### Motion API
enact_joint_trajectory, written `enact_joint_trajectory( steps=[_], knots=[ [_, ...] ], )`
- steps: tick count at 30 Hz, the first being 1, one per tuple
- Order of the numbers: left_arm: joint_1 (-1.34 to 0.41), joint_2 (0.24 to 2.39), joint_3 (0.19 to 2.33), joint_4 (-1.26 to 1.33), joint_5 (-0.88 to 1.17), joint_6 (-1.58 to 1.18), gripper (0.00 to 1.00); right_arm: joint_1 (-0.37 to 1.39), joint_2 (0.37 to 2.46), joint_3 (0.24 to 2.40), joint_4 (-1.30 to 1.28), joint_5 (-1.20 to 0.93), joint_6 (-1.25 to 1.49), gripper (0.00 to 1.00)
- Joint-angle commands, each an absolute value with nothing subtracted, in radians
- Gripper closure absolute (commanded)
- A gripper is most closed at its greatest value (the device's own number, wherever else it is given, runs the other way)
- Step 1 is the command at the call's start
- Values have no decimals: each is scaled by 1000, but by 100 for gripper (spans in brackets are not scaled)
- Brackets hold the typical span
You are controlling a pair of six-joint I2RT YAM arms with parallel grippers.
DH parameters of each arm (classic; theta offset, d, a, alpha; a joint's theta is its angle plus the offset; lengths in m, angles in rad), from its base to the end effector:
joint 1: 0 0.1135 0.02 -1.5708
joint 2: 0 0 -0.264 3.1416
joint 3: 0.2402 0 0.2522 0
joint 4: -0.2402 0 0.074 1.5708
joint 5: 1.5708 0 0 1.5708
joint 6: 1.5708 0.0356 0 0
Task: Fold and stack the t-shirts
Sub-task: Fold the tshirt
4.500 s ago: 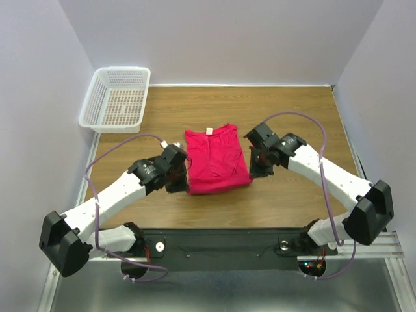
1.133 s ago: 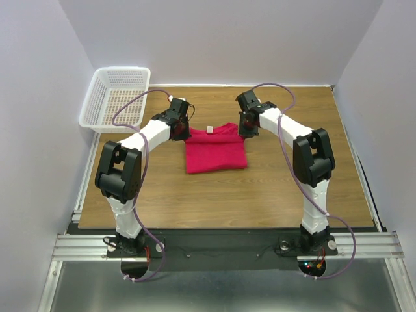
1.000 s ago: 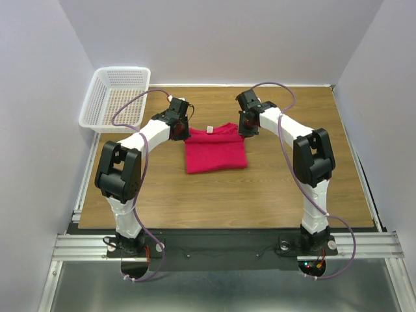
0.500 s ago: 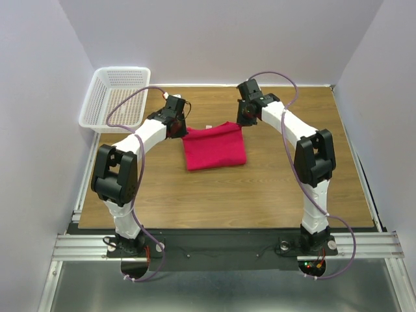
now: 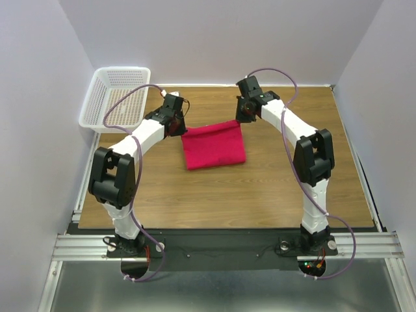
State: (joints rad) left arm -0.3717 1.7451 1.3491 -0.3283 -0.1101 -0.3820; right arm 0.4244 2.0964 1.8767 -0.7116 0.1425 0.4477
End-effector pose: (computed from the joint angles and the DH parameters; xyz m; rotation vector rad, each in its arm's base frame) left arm 0.3712 -0.1405 0.2619 -0.0690 2.3029 -0.2638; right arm 0.4302 0.1888 0.2594 0.0881 2.4968 0.1877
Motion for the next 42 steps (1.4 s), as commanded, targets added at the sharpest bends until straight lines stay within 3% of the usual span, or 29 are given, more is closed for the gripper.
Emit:
enact_joint_trajectory(
  steps=[1, 8, 11, 12, 16, 17, 18, 20, 25, 27, 28, 29, 35, 42],
  knots=[
    [-359, 1789, 1384, -314, -138, -360, 100, 407, 2141, 1934, -692, 167, 425, 99],
    [-354, 1851, 1396, -291, -144, -351, 100, 407, 2194, 1940, -681, 183, 419, 96],
    [-345, 1858, 1401, -278, -149, -356, 95, 407, 2212, 1953, -677, 181, 414, 85],
    [-341, 1858, 1408, -276, -149, -356, 91, 407, 2215, 1965, -675, 179, 414, 75],
    [-336, 1824, 1419, -279, -170, -357, 57, 407, 2186, 1982, -675, 173, 399, 50],
    [-336, 1787, 1416, -279, -178, -359, 32, 408, 2159, 1979, -675, 161, 382, 47],
    [-336, 1764, 1405, -276, -187, -359, 23, 408, 2146, 1977, -675, 150, 370, 40],
    [-336, 1700, 1393, -276, -195, -348, 11, 408, 2105, 1954, -673, 114, 342, 37],
    [-342, 1591, 1313, -278, -151, -339, 13, 420, 2023, 1839, -652, 29, 311, 41],
    [-354, 1553, 1255, -278, -137, -344, 27, 434, 2007, 1787, -640, -37, 305, 46],
    [-360, 1536, 1218, -275, -121, -348, 40, 443, 1996, 1767, -626, -54, 305, 48],
    [-368, 1531, 1203, -270, -111, -351, 42, 449, 1994, 1750, -618, -72, 311, 50],
    [-426, 1613, 1158, -210, -71, -357, 42, 459, 2029, 1670, -552, -80, 334, 59],
    [-446, 1821, 1343, -213, -145, -315, 42, 459, 2146, 1769, -535, -61, 339, 60]
  ],
)
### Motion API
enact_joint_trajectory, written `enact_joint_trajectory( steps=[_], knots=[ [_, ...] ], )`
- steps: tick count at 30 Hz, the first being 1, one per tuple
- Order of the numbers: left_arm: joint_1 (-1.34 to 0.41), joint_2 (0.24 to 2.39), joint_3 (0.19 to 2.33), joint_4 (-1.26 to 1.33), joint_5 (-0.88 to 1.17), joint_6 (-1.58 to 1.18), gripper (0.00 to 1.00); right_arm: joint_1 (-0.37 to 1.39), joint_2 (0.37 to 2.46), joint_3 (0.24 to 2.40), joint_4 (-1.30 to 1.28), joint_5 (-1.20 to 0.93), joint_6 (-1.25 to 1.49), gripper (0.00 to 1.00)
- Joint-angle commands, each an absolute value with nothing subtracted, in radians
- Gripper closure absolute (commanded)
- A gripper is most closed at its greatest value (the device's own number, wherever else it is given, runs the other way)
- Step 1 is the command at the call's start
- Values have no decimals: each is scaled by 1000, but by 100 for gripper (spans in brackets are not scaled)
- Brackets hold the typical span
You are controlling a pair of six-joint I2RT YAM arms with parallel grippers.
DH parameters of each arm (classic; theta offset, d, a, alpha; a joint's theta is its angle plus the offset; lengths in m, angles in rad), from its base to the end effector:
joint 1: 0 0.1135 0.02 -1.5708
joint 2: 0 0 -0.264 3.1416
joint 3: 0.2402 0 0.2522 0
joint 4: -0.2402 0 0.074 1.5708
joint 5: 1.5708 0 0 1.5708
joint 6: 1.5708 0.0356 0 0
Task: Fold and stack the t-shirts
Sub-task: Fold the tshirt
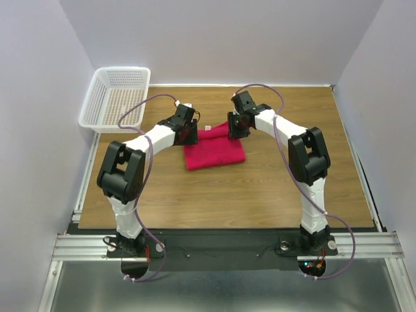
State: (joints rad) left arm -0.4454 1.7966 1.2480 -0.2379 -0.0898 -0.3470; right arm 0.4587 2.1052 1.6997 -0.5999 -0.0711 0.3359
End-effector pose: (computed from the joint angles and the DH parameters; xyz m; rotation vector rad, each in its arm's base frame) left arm 0.3594 -0.1680 0.2168 0.0726 2.3698 -0.2801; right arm 0.4130 0.2068 0.2067 -0.1879 2.6147 0.3806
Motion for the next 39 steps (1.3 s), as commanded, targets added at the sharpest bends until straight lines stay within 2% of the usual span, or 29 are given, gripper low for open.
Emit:
enact_joint_trajectory(
  steps=[1, 8, 16, 20, 23, 26, 27, 34, 38, 39],
  knots=[
    [-446, 1856, 1360, -218, -152, -310, 42, 459, 2164, 1787, -535, -57, 345, 60],
    [-448, 1953, 1463, -236, -196, -284, 42, 457, 2214, 1867, -535, -15, 353, 60],
    [-425, 2026, 1627, -212, -264, -259, 41, 436, 2287, 2051, -535, 28, 377, 59],
    [-405, 2072, 1700, -225, -247, -276, 33, 419, 2304, 2098, -531, 8, 416, 55],
    [-403, 1981, 1642, -200, -209, -299, 26, 411, 2237, 2031, -493, -89, 439, 54],
    [-390, 1858, 1482, -91, -166, -325, 26, 387, 2186, 1887, -373, -182, 479, 54],
    [-384, 1835, 1442, -65, -125, -337, 27, 377, 2177, 1861, -342, -210, 488, 55],
    [-350, 1807, 1247, 127, -5, -347, 58, 325, 2193, 1729, -99, -417, 554, 59],
    [-304, 1870, 1247, 189, 58, -353, 69, 307, 2220, 1735, -54, -466, 558, 61],
    [-296, 1884, 1252, 195, 58, -353, 69, 304, 2223, 1736, -48, -466, 554, 61]
  ],
)
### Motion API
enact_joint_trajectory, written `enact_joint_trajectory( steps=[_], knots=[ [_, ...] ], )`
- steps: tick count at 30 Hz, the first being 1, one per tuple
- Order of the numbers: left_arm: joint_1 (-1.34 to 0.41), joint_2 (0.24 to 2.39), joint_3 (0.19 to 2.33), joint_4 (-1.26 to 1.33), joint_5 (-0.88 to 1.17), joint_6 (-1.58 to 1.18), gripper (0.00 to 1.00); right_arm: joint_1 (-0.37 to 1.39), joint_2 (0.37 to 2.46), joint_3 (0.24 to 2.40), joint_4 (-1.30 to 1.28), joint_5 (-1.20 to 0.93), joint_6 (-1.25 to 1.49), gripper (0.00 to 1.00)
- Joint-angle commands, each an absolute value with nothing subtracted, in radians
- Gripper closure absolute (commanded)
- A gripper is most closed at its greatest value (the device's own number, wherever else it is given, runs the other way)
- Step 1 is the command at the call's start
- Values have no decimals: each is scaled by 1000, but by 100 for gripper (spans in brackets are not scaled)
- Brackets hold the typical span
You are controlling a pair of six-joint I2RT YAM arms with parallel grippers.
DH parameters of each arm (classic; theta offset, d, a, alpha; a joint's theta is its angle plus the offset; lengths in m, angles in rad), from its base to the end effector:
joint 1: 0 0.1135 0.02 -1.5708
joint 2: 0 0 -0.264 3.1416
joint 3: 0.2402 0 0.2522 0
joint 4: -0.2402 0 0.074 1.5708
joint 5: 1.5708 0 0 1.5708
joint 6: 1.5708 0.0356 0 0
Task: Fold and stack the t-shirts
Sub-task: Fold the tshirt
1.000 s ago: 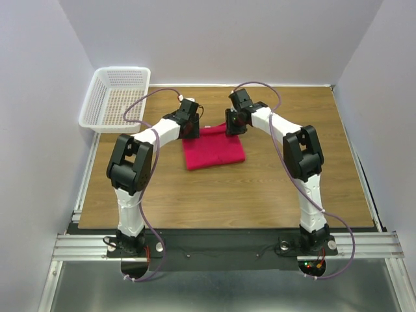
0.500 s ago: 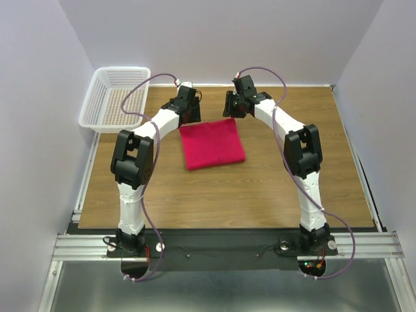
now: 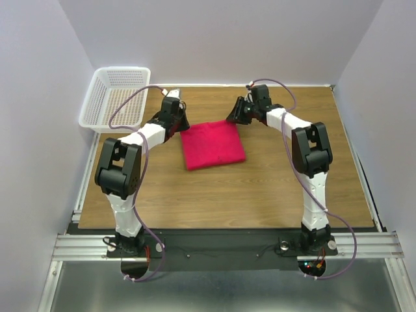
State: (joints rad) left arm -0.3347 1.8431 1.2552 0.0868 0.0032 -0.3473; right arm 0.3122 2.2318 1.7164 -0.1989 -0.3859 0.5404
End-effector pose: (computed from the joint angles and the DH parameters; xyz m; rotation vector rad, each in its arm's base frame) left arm 0.4007 -0.1395 0.2292 -0.0112 2.0991 -0.4191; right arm 0.4771 0.1681 0.1833 0.0599 2.3798 0.8694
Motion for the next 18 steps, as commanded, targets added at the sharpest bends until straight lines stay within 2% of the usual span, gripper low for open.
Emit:
enact_joint_trajectory(
  steps=[1, 2, 14, 18],
  knots=[
    [-287, 1908, 1261, 202, 83, -347, 74, 298, 2226, 1738, -40, -468, 552, 62],
    [-282, 1920, 1269, 207, 89, -345, 76, 293, 2239, 1741, -35, -468, 552, 62],
    [-249, 2088, 1351, 210, 123, -327, 76, 253, 2339, 1700, -9, -479, 526, 68],
    [-245, 2043, 1350, 196, 115, -319, 69, 249, 2280, 1672, -9, -453, 509, 69]
  ],
)
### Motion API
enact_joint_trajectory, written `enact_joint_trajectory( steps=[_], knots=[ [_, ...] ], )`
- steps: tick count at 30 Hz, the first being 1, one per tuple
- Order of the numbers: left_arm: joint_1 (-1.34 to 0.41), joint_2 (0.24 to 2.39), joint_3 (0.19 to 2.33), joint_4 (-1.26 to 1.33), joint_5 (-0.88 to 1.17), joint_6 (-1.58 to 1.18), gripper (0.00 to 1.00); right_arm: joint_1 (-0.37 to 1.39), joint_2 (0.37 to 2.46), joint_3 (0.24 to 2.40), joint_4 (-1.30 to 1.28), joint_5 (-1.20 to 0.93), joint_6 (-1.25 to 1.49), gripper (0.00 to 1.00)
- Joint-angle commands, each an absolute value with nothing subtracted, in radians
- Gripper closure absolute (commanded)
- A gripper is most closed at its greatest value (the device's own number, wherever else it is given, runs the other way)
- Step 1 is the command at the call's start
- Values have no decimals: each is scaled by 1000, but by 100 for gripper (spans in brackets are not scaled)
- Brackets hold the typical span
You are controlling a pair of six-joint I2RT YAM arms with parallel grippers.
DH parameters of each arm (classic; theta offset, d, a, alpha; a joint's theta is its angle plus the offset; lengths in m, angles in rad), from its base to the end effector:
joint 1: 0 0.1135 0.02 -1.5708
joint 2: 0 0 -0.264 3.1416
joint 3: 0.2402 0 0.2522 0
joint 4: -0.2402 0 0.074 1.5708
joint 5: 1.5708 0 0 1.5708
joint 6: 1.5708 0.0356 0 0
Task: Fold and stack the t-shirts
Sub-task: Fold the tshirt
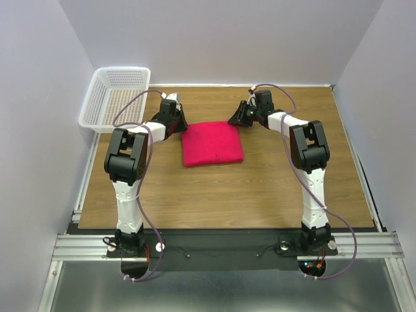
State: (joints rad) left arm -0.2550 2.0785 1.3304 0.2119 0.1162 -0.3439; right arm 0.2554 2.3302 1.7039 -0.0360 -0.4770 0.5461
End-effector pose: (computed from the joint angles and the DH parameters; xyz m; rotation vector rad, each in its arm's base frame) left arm 0.4467 -0.1207 0.1657 -0.0243 2.1399 -0.4779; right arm 0.4977 0.1468 0.1450 0.0631 2.3219 0.9557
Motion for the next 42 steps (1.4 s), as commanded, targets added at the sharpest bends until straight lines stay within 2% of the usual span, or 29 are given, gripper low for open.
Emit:
enact_joint_trajectory(
  steps=[1, 5, 7, 10, 12, 14, 20, 27, 33, 34, 35, 36, 37, 39, 40, 41, 42],
  knots=[
    [-245, 2004, 1347, 192, 118, -322, 64, 250, 2261, 1658, -9, -445, 506, 69],
    [-247, 1847, 1269, 179, 147, -368, 43, 249, 2128, 1570, -11, -466, 506, 68],
    [-250, 1730, 1180, 175, 202, -423, 39, 252, 2047, 1510, -9, -526, 514, 68],
    [-282, 1620, 1077, 167, 244, -463, 39, 259, 1948, 1384, -9, -610, 528, 68],
    [-316, 1539, 984, 166, 259, -491, 42, 271, 1880, 1297, -9, -627, 526, 68],
    [-331, 1502, 914, 164, 276, -511, 50, 281, 1849, 1249, 18, -649, 525, 68],
    [-351, 1561, 824, 172, 288, -525, 65, 302, 1848, 1109, 29, -726, 488, 68],
    [-351, 1612, 747, 176, 284, -574, 70, 298, 1904, 1016, 31, -697, 431, 71],
    [-302, 1514, 704, 118, 195, -565, 70, 256, 1872, 967, 28, -658, 422, 72],
    [-301, 1496, 722, 77, 174, -552, 68, 250, 1821, 960, 15, -657, 422, 73],
    [-302, 1456, 736, 51, 154, -520, 56, 245, 1777, 956, 6, -644, 422, 73],
    [-302, 1436, 750, 31, 140, -503, 48, 244, 1738, 956, 3, -621, 425, 72],
    [-308, 1415, 761, 5, 140, -503, 48, 241, 1703, 968, -38, -562, 423, 72],
    [-330, 1356, 798, 0, 140, -503, 48, 235, 1617, 1000, -145, -479, 401, 60],
    [-378, 1332, 837, -49, 140, -503, 48, 227, 1586, 1037, -228, -451, 393, 51],
    [-414, 1324, 862, -67, 115, -356, 10, 222, 1574, 1052, -271, -378, 382, 46],
    [-452, 1321, 886, -84, -26, -354, 9, 221, 1565, 1071, -313, -377, 377, 41]
  ],
)
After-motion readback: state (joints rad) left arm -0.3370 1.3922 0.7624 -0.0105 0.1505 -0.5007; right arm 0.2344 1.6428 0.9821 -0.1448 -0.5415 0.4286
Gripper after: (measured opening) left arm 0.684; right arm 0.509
